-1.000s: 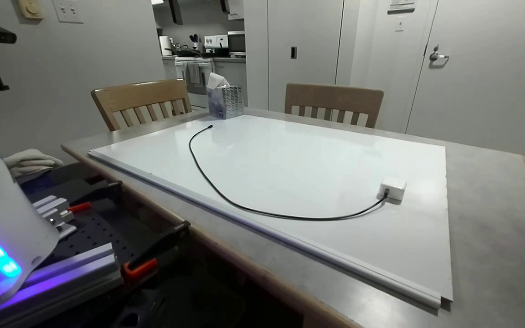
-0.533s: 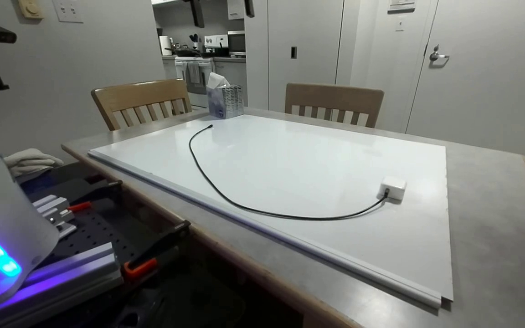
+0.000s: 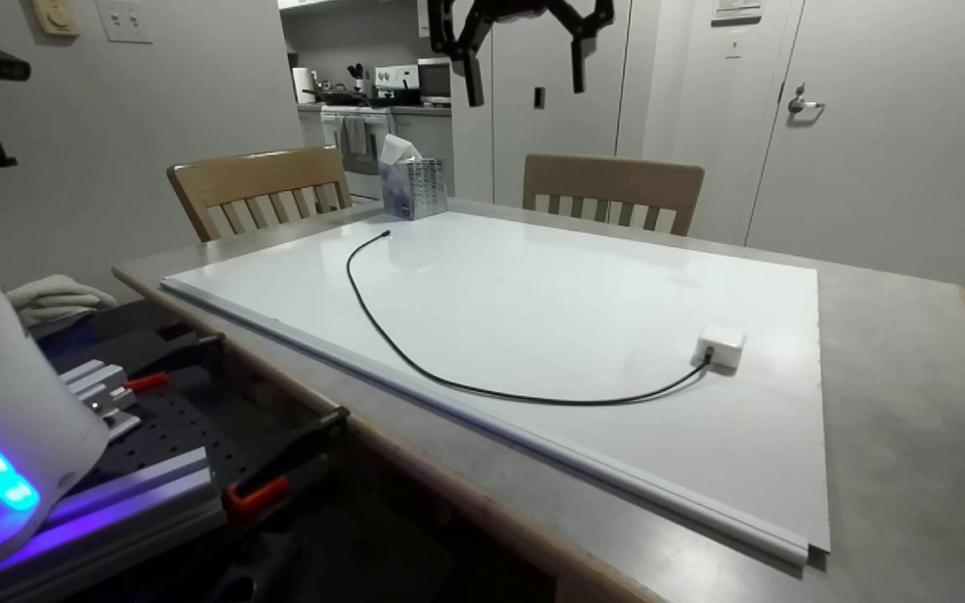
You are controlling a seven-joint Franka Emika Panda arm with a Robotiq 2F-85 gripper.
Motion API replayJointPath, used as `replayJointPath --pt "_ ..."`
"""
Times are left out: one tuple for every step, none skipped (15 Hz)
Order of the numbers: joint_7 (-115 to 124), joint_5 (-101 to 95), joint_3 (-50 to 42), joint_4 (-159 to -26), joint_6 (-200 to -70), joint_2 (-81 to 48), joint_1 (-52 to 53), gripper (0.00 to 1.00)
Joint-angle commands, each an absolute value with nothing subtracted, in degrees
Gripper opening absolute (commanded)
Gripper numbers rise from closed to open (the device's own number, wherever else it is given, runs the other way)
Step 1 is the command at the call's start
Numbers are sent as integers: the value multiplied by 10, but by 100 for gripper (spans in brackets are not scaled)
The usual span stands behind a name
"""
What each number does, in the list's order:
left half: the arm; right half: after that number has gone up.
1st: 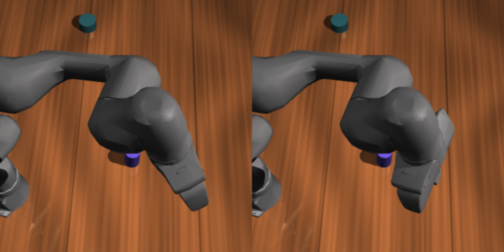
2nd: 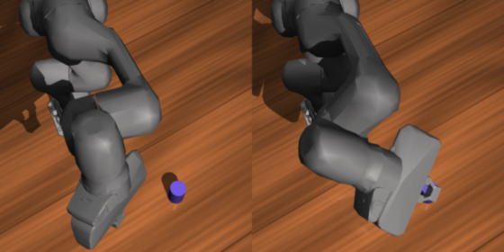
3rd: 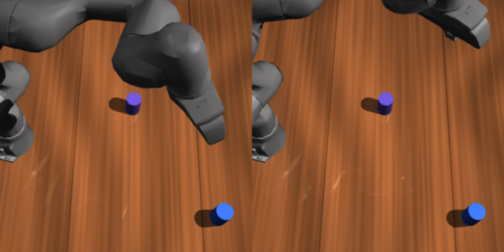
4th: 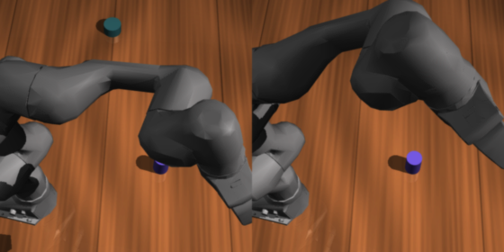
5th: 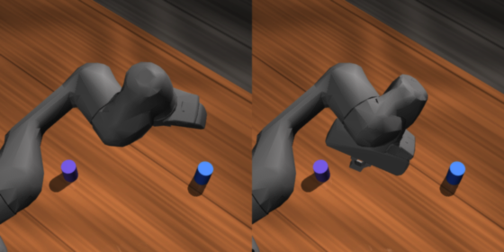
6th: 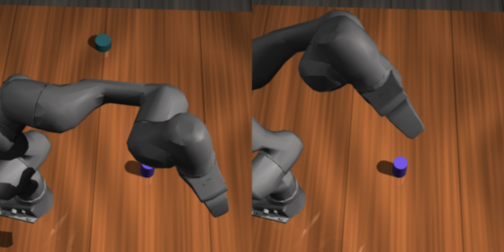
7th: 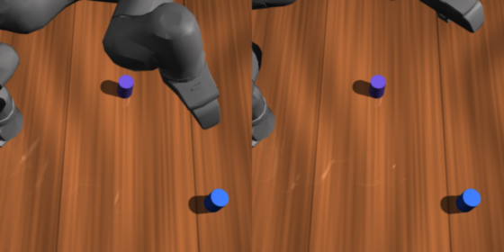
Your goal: Wrap up the charger neatly into a circle
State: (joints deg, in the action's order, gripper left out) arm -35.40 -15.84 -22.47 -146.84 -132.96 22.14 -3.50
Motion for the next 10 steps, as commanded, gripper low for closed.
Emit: replayJointPath --pt "-362 -147 -201 -1468 -1330 217 -58 100" --pt "-359 -148 -198 -1468 -1329 219 -58 100" --pt "-356 -148 -193 -1468 -1328 224 -56 100" --pt "-354 -149 -189 -1468 -1327 228 -56 100" --pt "-353 -149 -189 -1468 -1327 229 -56 100" --pt "-353 -149 -189 -1468 -1327 229 -56 100" --pt "-353 -149 -189 -1468 -1327 229 -56 100" --pt "-352 -148 -191 -1469 -1335 223 -58 100" --pt "-361 -147 -197 -1471 -1349 219 -58 100" --pt "-372 -152 -204 -1471 -1366 209 -61 100"
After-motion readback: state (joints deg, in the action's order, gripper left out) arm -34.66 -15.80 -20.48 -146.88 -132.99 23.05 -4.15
